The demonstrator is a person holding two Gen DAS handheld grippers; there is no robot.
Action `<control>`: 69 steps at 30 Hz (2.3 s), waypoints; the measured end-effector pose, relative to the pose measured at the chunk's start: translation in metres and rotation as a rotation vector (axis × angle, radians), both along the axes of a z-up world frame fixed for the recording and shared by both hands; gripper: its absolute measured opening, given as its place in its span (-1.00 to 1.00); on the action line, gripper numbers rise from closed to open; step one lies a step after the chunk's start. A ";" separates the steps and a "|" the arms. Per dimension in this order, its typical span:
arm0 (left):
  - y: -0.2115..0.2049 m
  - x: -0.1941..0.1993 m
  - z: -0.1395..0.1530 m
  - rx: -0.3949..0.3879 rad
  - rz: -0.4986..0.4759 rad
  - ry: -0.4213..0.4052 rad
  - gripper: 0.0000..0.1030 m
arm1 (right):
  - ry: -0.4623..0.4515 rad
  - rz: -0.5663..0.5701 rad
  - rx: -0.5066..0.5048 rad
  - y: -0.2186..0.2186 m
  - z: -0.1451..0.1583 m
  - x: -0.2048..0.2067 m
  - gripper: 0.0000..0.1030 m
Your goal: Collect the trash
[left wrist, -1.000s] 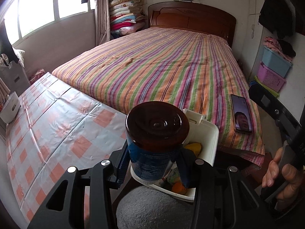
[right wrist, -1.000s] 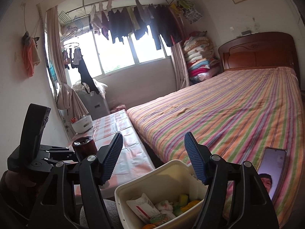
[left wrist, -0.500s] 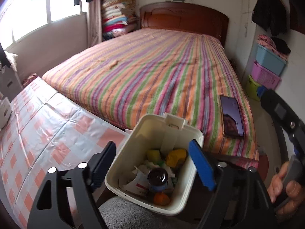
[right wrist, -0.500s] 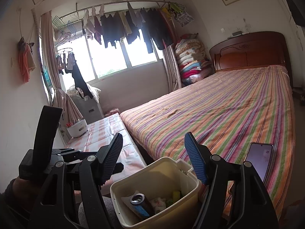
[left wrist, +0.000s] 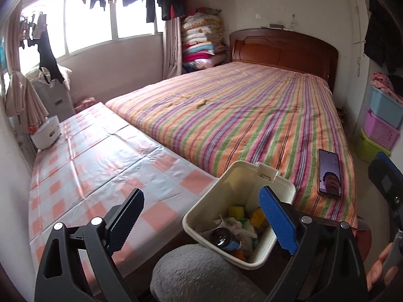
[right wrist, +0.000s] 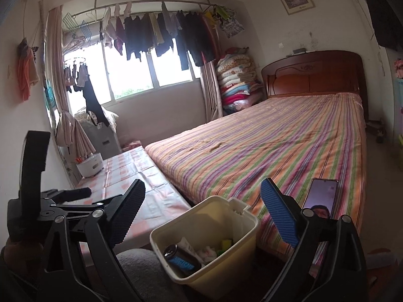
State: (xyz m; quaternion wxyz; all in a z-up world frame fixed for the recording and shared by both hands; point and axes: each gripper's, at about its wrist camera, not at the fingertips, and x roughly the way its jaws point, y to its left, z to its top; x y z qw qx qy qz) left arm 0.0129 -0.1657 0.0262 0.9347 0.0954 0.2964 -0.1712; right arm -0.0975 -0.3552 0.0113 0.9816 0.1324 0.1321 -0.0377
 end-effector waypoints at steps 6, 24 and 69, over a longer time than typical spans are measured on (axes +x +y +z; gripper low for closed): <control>0.029 -0.025 0.009 0.009 0.065 -0.068 0.75 | 0.048 -0.006 -0.036 0.034 -0.008 -0.003 0.85; 0.083 -0.036 0.012 -0.028 0.182 -0.088 0.75 | 0.069 0.066 -0.069 0.064 0.002 0.012 0.86; 0.084 -0.031 -0.004 0.008 0.161 -0.040 0.75 | 0.113 0.089 -0.051 0.069 -0.006 0.024 0.86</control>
